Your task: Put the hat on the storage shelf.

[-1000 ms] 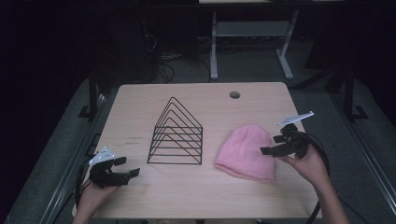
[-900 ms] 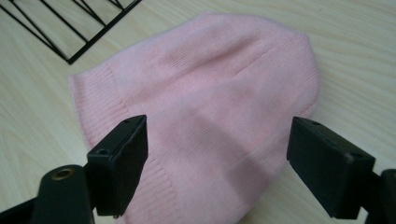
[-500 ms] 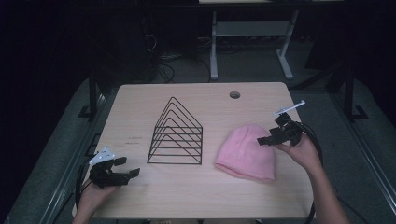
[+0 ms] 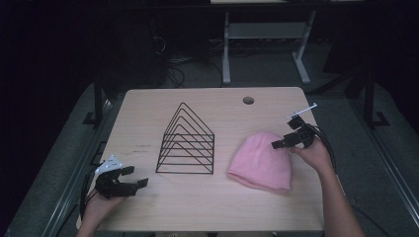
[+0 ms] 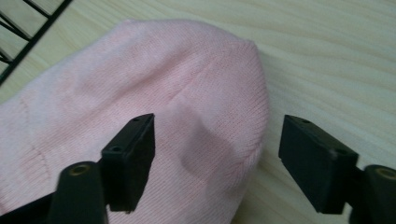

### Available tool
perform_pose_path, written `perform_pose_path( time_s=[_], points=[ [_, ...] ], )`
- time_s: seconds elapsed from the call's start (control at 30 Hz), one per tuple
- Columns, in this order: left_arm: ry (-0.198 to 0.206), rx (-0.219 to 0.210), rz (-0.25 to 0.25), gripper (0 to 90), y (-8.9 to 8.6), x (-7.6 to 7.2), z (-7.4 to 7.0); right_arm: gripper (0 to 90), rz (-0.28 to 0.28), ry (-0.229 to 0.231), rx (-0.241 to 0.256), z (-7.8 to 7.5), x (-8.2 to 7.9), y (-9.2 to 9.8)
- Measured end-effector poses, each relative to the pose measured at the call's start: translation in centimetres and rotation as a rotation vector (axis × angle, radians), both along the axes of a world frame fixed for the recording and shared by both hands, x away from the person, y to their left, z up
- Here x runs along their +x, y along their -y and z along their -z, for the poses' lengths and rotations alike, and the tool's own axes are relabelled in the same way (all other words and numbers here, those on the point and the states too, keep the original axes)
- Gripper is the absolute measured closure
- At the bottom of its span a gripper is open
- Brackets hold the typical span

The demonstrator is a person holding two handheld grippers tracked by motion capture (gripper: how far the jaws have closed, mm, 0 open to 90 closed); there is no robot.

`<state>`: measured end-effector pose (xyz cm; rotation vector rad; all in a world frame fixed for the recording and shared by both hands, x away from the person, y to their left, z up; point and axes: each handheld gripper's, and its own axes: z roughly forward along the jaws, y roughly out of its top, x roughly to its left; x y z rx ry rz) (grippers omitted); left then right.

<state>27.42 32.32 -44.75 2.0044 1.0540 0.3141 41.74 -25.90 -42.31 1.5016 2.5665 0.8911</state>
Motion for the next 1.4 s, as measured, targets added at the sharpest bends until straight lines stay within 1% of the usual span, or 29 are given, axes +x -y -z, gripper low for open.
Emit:
perform_pose_path(
  time_s=[0.1,0.17,0.2,0.23,0.37,0.43,0.5,0.53,0.57,0.63,0.7,0.83,0.87,0.9,0.97,1.17,1.27,1.4],
  points=[
    [-0.009,0.004,0.001,19.7,0.0,0.0,0.0,33.4,0.009,-0.019,-0.017,0.6,0.4,-0.1],
    [-0.009,0.006,0.001,19.7,0.0,0.0,0.0,37.7,0.018,-0.035,-0.015,0.9,0.5,-0.2],
    [-0.006,0.006,0.002,19.7,0.0,0.0,0.0,37.7,0.018,-0.035,-0.015,0.9,0.5,-0.2],
    [-0.003,0.001,0.000,19.7,0.0,0.0,0.0,41.1,0.020,-0.041,-0.013,1.0,0.6,-0.3],
    [-0.003,0.004,0.000,19.7,-0.1,0.0,0.0,45.8,0.016,-0.058,-0.002,1.4,0.9,-0.4],
    [-0.005,0.005,-0.005,19.8,-0.2,0.0,0.0,49.0,0.016,-0.078,0.004,1.7,1.0,-0.5],
    [-0.002,0.007,-0.004,19.8,-0.3,0.0,-0.1,49.9,0.012,-0.079,0.005,1.9,1.1,-0.4],
    [0.000,-0.002,-0.012,19.8,-0.3,0.0,-0.1,53.4,0.013,-0.086,0.017,2.0,1.2,-0.4],
    [0.000,-0.001,-0.011,19.8,-0.3,0.0,-0.1,54.9,0.013,-0.089,0.021,2.1,1.2,-0.5],
    [-0.003,0.011,-0.006,19.9,-0.2,0.0,-0.1,58.2,0.013,-0.088,0.013,2.2,1.1,-0.6],
    [0.000,0.008,-0.004,19.8,-0.1,0.0,-0.1,62.2,0.011,-0.084,0.012,2.3,1.1,-0.8],
    [0.005,0.011,-0.007,20.0,-0.1,0.0,-0.1,68.4,0.014,-0.084,0.024,2.5,1.0,-0.8],
    [0.005,0.011,-0.009,20.0,-0.1,-0.1,-0.2,70.1,0.020,-0.091,0.035,2.5,1.0,-0.8],
    [0.005,0.011,-0.009,20.1,-0.1,-0.1,-0.2,70.1,0.020,-0.091,0.035,2.5,1.0,-0.8],
    [0.004,0.011,-0.009,20.1,-0.1,-0.1,-0.1,74.0,0.027,-0.095,0.052,2.6,0.9,-0.6],
    [0.001,0.008,-0.013,20.1,-0.3,-0.1,-0.1,76.3,0.026,-0.098,0.068,2.4,1.0,-0.5],
    [0.000,0.001,-0.018,20.1,-0.3,-0.1,-0.1,77.1,0.026,-0.098,0.086,2.1,1.0,-0.3],
    [0.000,0.008,-0.008,20.1,-0.3,0.0,-0.2,77.3,0.023,-0.089,0.106,1.4,0.7,-0.1]
  ],
)
